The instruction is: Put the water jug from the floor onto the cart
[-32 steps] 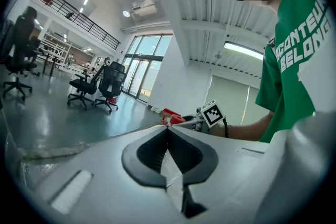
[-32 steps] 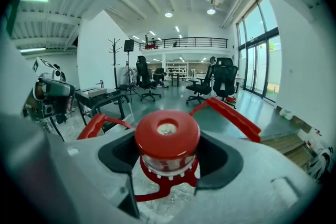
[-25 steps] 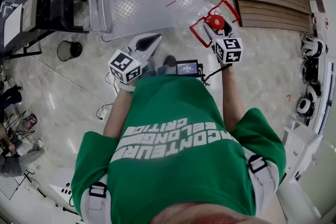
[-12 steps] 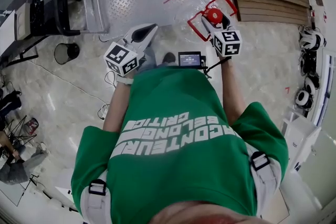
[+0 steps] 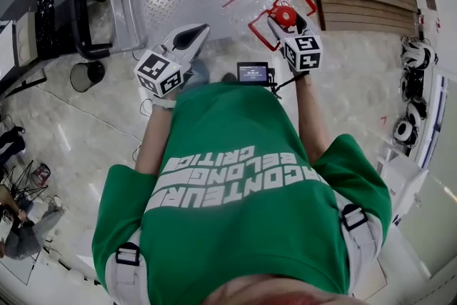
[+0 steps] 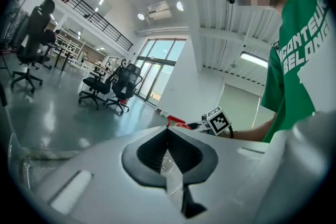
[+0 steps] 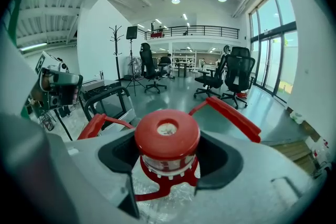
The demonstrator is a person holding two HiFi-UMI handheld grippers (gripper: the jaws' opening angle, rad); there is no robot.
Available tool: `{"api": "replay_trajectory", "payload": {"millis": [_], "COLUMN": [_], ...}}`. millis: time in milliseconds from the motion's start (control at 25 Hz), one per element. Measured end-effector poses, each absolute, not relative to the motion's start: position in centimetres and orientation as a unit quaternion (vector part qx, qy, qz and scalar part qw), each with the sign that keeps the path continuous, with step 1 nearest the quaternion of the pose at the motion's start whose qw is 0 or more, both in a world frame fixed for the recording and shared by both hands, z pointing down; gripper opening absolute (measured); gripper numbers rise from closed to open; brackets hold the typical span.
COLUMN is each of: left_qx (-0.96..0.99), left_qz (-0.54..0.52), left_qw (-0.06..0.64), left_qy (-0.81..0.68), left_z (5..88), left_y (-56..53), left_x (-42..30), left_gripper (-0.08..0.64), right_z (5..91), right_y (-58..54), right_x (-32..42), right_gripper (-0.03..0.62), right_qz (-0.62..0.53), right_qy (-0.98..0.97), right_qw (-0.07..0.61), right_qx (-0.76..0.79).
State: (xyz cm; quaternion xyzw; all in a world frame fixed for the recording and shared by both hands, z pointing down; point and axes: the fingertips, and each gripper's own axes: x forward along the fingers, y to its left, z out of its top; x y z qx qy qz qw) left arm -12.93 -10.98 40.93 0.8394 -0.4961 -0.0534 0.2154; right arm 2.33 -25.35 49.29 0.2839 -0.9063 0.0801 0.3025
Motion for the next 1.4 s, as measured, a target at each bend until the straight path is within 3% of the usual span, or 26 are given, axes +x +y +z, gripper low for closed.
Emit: {"api": "replay_trajectory", "payload": {"millis": [760, 1400], "left_qx": [0.828, 0.781], "left_qz": [-0.081, -0.075], "left_qw": [0.242, 0.250], "left_qy": [-0.499, -0.568], "left_z": [42.2, 43.1], "left_y": [-14.3, -16.0], "left_x": [-25.2, -28.4], "left_gripper": [0.011, 0.012], "right_z": [49.3, 53.2], "right_y": [-29.5, -31.2], "right_x": [-11.2, -17.0], "right_gripper": [0.302, 0.302], "right_qz": [0.074, 0.065], "right_qy": [-0.904, -0.917], "right_qw": [0.330, 0.359], "right_qx": [0.261, 0.161]}}
